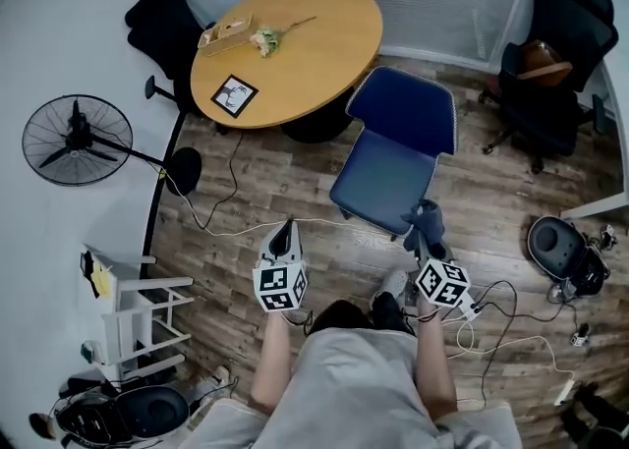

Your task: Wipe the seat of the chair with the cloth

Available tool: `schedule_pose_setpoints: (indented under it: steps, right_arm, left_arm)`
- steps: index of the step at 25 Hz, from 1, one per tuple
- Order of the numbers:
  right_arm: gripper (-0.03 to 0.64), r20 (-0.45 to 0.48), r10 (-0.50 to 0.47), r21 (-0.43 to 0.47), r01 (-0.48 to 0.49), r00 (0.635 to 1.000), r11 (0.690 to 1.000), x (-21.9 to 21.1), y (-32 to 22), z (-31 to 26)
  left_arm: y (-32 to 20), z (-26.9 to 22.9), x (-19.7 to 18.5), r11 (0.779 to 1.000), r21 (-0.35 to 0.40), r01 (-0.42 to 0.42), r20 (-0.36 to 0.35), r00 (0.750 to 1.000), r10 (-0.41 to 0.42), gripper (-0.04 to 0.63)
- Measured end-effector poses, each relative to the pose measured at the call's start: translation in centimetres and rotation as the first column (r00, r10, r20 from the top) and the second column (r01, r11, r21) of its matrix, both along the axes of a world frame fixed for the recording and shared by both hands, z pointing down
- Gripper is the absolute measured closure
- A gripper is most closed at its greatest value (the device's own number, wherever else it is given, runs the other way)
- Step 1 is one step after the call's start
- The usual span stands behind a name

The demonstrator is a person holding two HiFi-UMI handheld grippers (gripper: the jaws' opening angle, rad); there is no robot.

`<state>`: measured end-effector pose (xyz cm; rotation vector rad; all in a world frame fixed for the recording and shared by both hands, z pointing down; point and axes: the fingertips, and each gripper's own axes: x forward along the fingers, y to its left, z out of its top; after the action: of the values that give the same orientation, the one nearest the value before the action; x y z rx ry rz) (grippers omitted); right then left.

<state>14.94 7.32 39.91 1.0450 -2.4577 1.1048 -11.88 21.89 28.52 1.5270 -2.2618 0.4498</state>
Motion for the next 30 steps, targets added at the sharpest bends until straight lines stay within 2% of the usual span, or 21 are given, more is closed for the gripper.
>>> schedule_pose_setpoints:
  steps: [3, 7, 12, 15, 19, 22, 26, 30]
  right_arm:
    - [0.557, -0.019, 0.055, -0.03, -0.055, 0.998, 0.998, 1.9, -0.8, 1.1]
    - [0.557, -0.041, 0.146, -0.07, -0.149, 0.988, 0.986, 4.6, -1.5, 2.9]
    - [0.557, -0.059, 0.256, -0.099, -0.261, 0.965, 0.96, 5.7, -2.2, 4.0]
    - [0.557, -0.07, 0.314, -0.117, -0.32, 0.947, 0.94, 5.1, -3.0, 4.8]
    - [0.557, -0.079, 0.37, -0.159, -0.378, 0.926, 0.912, 3.1, -4.1, 5.7]
    - [0.557, -0.102, 0.384, -0.156, -0.396, 0.918, 0.905, 0.1, -5.0, 5.6]
    - [0.557, -0.11, 0.349, -0.12, -0.361, 0.93, 0.925, -5.3, -7.3, 5.5]
    - [0.557, -0.105, 0.312, -0.11, -0.323, 0.944, 0.94, -9.6, -8.6, 6.7]
  left_arm:
    - [-1.4, 0.4, -1.6, 1.0, -0.018, 0.007, -0.004, 1.0, -0.007, 0.569]
    - [-3.4, 1.9, -1.7, 0.999, -0.038, -0.035, -0.031, 0.999, 0.034, 0.569]
    - [-7.3, 4.4, -2.1, 0.985, -0.069, -0.157, -0.063, 0.986, 0.153, 0.569]
    - [-10.4, 5.3, -2.9, 0.972, -0.053, -0.229, -0.088, 0.971, 0.223, 0.569]
    - [-14.2, 7.0, -4.3, 0.95, -0.047, -0.31, -0.129, 0.945, 0.302, 0.569]
    - [-15.8, 8.7, -6.4, 0.929, -0.06, -0.366, -0.164, 0.921, 0.352, 0.569]
    - [-18.0, 11.7, -9.3, 0.907, -0.073, -0.415, -0.209, 0.896, 0.393, 0.569]
    - [-19.0, 14.2, -10.0, 0.876, -0.089, -0.475, -0.248, 0.862, 0.442, 0.569]
